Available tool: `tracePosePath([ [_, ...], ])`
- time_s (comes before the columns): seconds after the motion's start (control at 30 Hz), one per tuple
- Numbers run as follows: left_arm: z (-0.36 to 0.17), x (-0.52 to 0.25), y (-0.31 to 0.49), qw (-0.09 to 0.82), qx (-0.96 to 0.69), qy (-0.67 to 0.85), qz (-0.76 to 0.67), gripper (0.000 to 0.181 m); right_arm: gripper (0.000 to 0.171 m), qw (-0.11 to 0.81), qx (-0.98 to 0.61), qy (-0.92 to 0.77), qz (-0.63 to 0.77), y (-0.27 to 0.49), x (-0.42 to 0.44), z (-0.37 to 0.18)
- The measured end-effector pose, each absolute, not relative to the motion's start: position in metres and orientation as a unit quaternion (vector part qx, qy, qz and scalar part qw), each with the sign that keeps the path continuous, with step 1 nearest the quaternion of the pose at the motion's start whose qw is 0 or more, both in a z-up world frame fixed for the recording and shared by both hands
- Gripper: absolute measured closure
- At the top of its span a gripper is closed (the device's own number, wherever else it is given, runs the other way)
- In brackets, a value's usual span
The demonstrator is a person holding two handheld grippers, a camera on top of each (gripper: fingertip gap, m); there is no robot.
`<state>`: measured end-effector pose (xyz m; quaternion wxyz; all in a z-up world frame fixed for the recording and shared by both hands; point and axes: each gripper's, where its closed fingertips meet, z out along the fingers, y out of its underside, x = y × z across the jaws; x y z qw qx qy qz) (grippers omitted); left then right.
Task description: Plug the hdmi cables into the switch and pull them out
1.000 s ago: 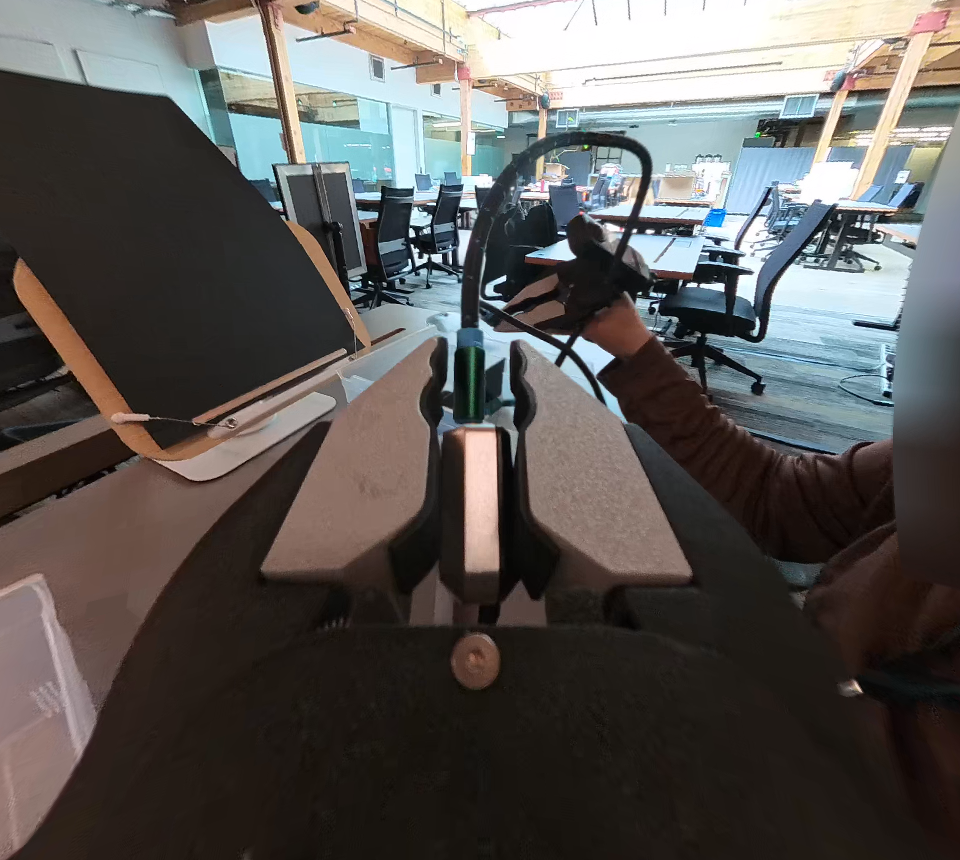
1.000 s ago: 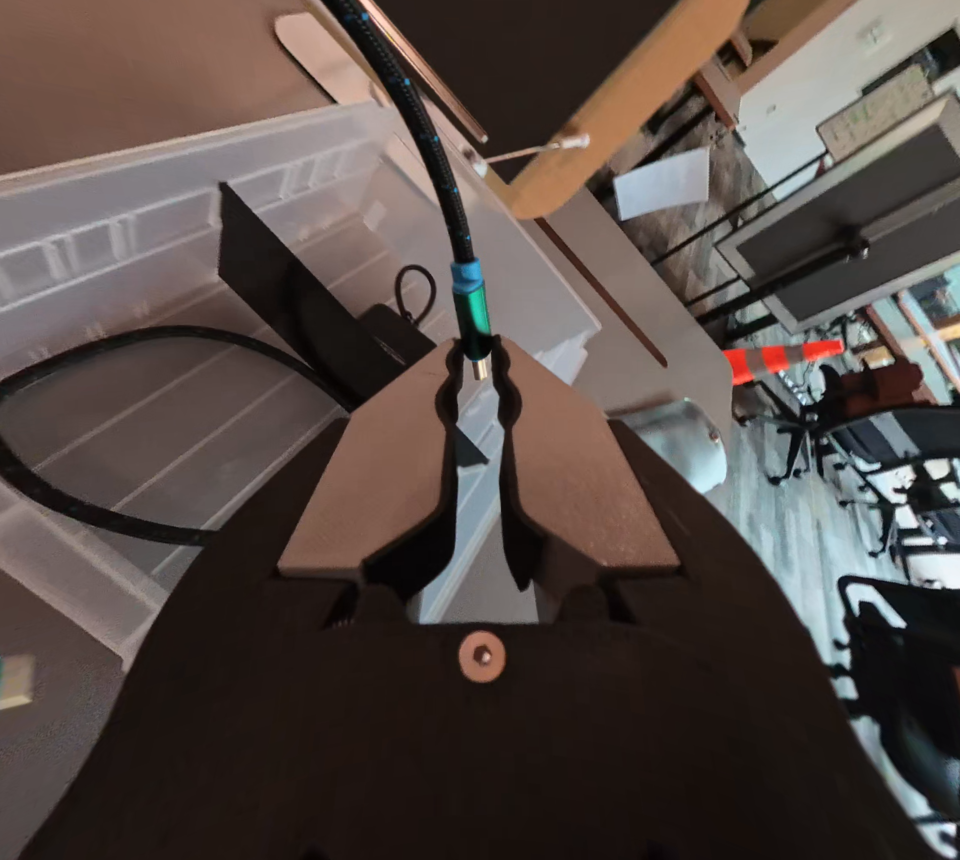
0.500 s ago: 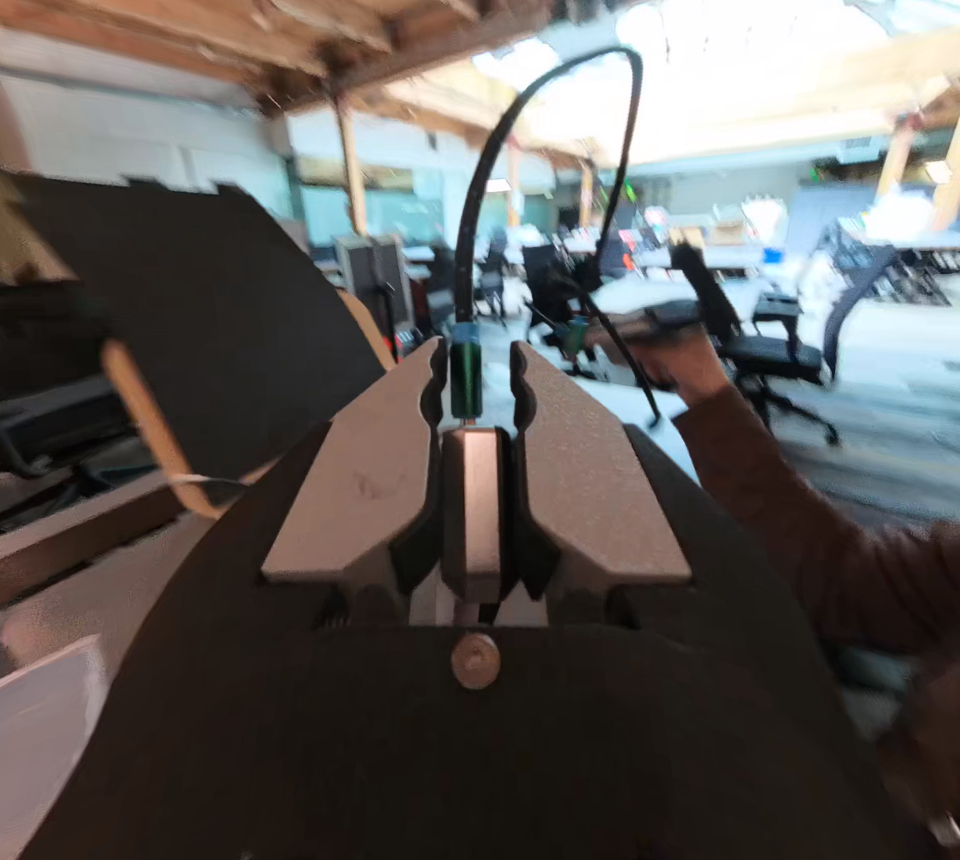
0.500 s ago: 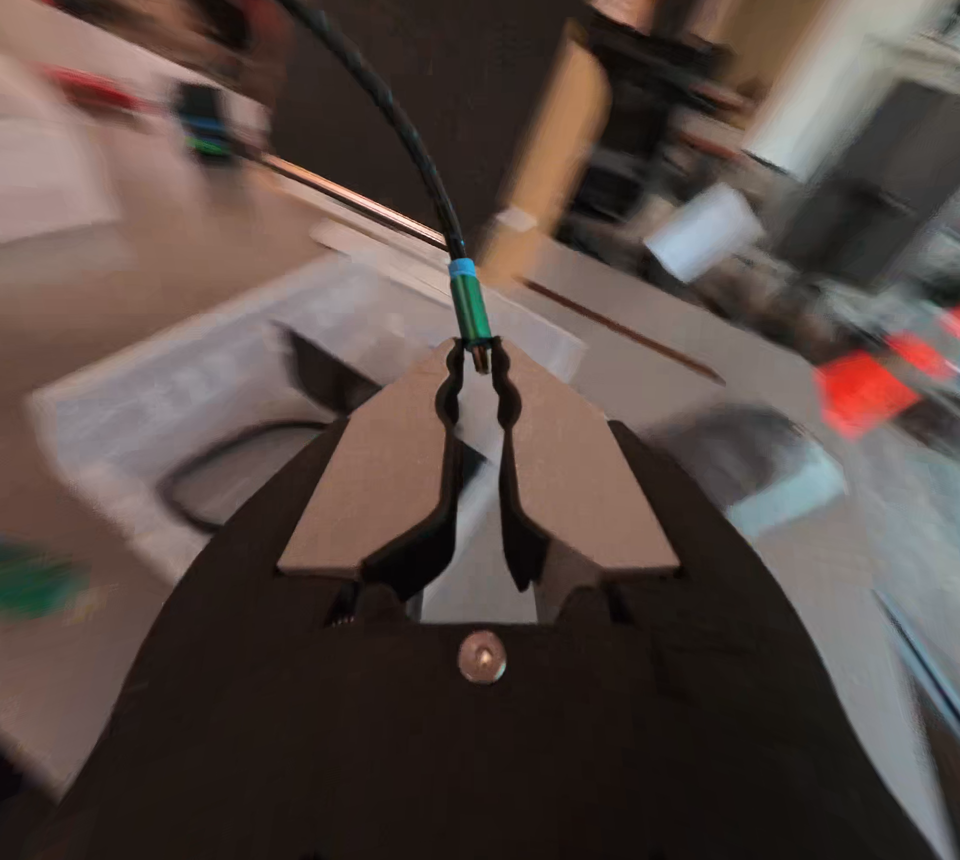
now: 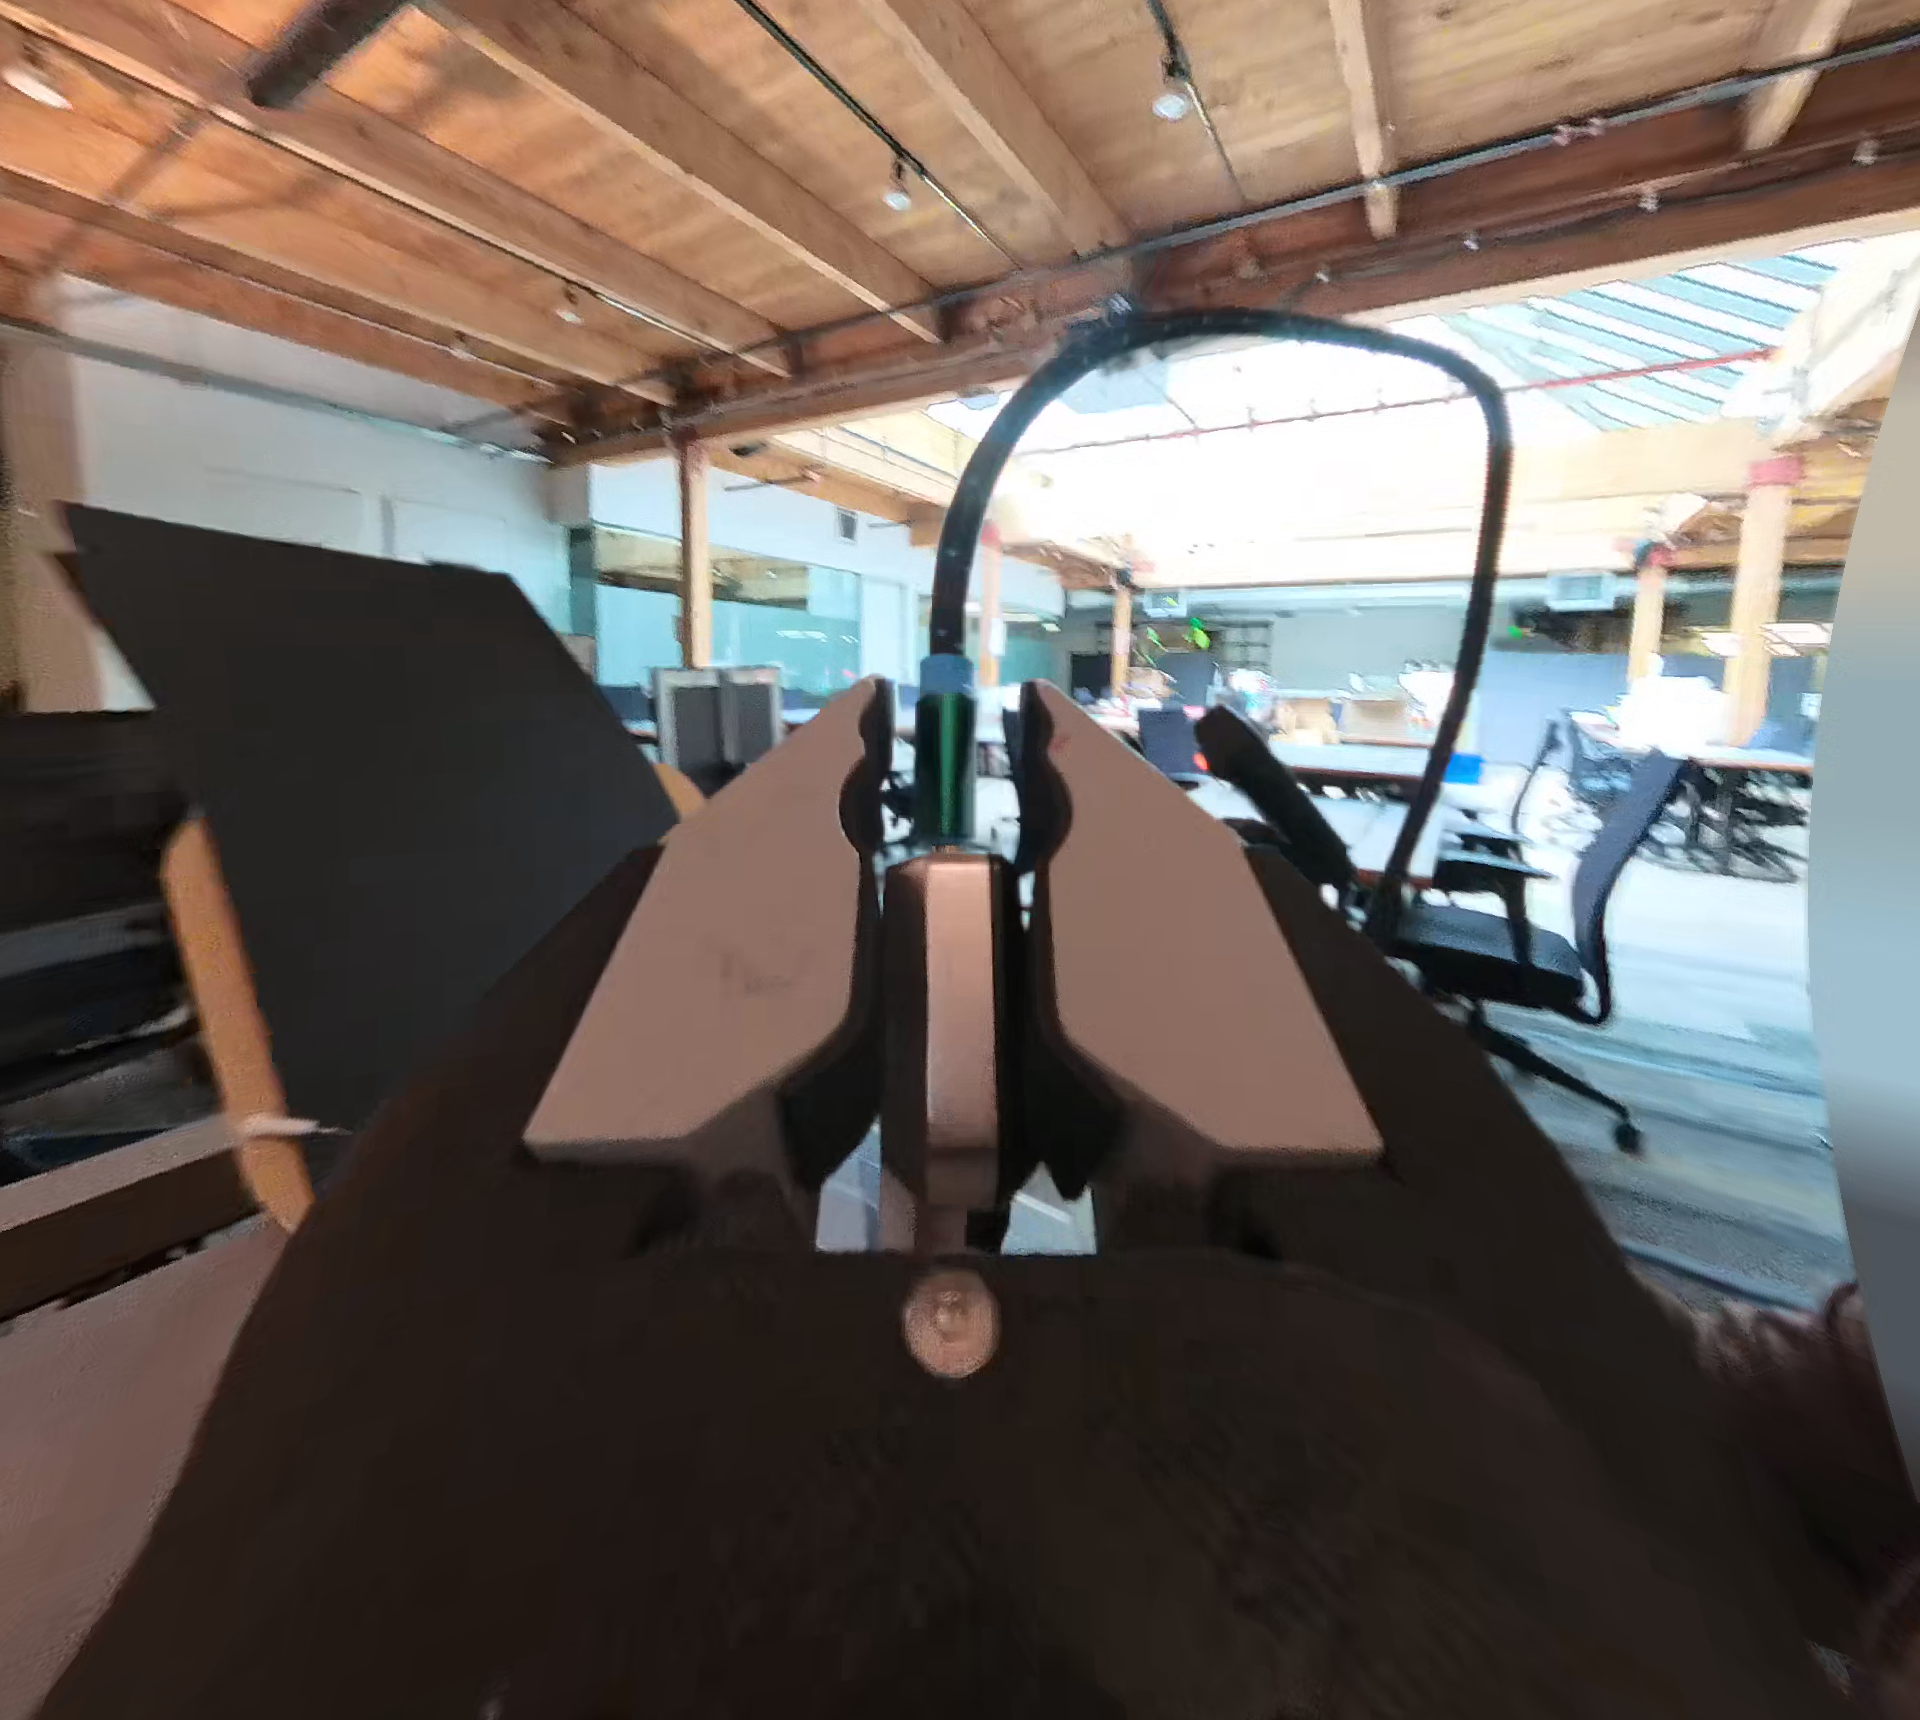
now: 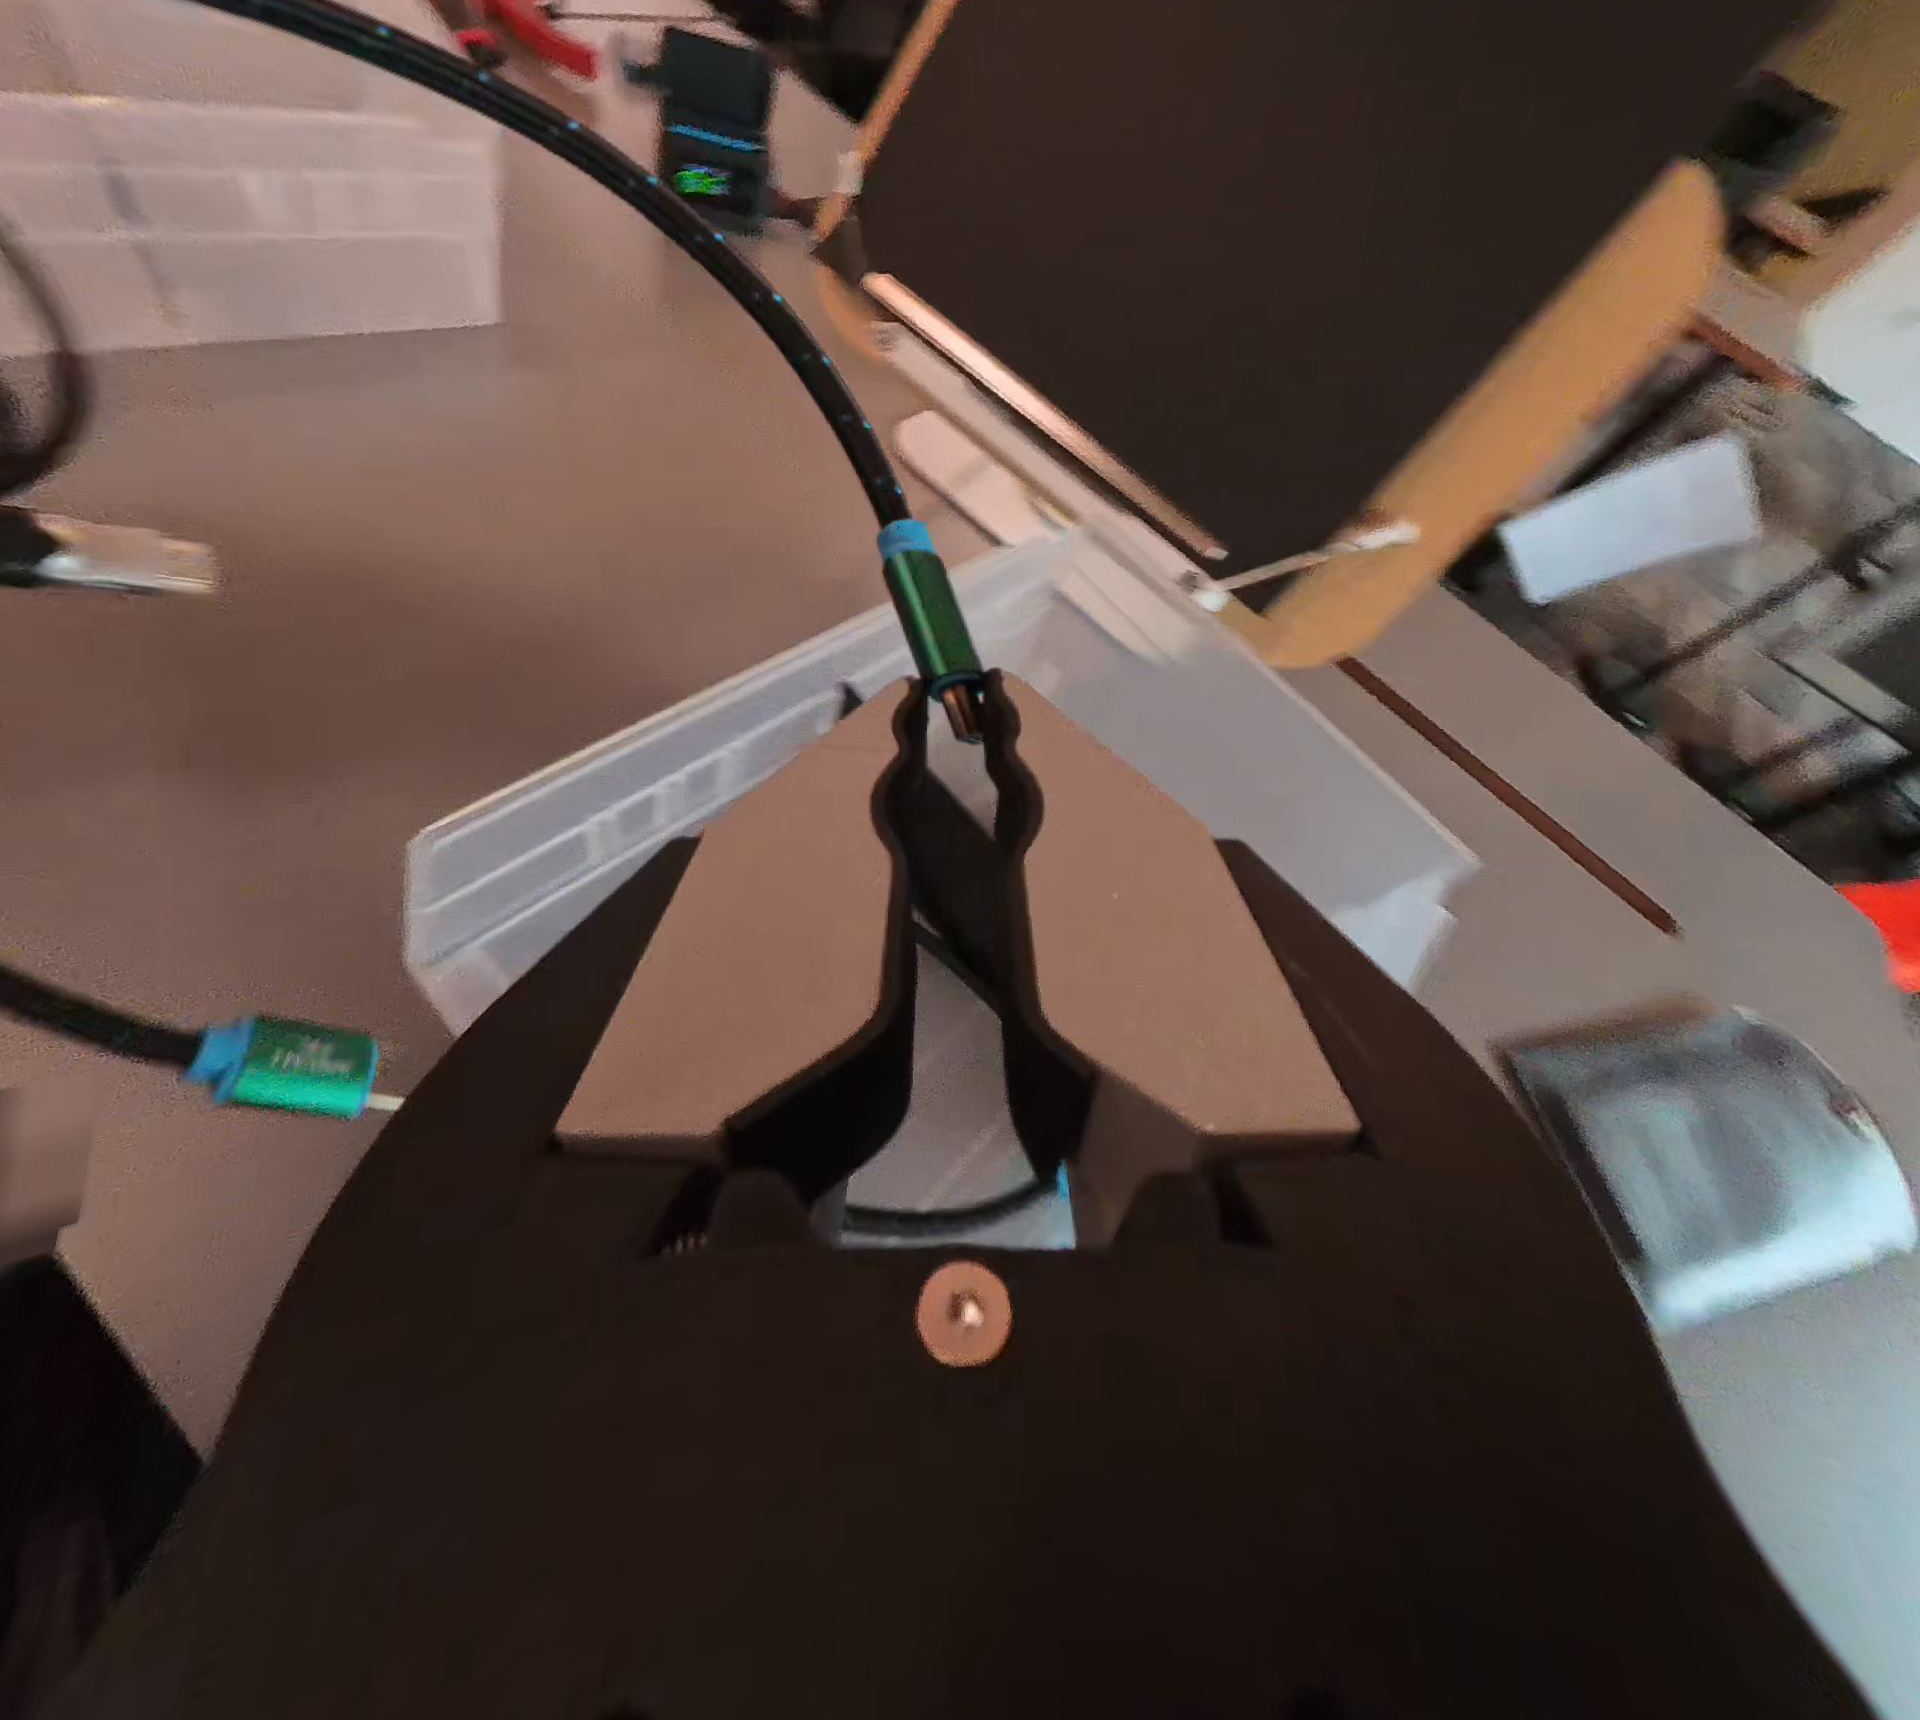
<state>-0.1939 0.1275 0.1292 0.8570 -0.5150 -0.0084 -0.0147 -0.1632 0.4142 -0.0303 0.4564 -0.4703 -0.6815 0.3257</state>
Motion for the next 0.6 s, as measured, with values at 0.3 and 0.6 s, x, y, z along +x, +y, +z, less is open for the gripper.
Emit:
tracePosePath([
  [0.3, 0.13, -0.235, 0.049, 0.894, -0.446, -0.046, -0.004, 0.16, 0.165, 0.556, -0.543, -0.587, 0.228, 0.479, -0.104, 0.019],
  [0.6, 0.125, -0.239, 0.043, 0.897, -0.44, -0.017, -0.05, 0.159, 0.163, 0.481, -0.505, -0.712, -0.074, 0.523, -0.084, 0.006],
])
